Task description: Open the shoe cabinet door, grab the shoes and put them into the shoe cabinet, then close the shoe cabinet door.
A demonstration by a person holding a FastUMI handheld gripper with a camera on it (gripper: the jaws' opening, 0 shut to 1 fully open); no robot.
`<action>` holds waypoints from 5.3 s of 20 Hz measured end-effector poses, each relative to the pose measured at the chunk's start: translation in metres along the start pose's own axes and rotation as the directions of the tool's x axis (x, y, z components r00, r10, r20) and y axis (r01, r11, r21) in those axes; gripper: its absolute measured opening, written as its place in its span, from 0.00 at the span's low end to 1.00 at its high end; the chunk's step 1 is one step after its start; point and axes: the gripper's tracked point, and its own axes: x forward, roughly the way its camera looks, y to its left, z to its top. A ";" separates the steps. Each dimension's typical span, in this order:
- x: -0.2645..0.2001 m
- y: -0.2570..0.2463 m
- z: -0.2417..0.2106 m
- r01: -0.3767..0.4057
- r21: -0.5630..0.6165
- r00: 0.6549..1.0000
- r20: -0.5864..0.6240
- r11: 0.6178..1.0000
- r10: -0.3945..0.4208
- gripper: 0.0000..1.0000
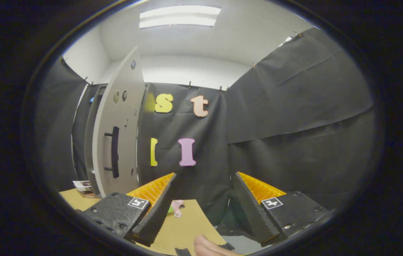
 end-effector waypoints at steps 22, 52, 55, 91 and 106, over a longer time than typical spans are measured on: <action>0.087 0.149 -0.059 -0.367 0.043 0.919 -0.138 0.929 0.370 1.00; 0.021 0.243 -0.041 -0.234 0.028 0.960 -0.151 0.972 0.236 0.92; 0.013 0.263 -0.042 -0.216 0.019 0.964 -0.155 0.976 0.216 0.92; -0.106 0.376 -0.045 -0.332 0.048 0.927 -0.167 0.942 0.335 0.97; -0.110 0.306 -0.025 -0.269 0.045 0.958 -0.090 0.962 0.272 0.96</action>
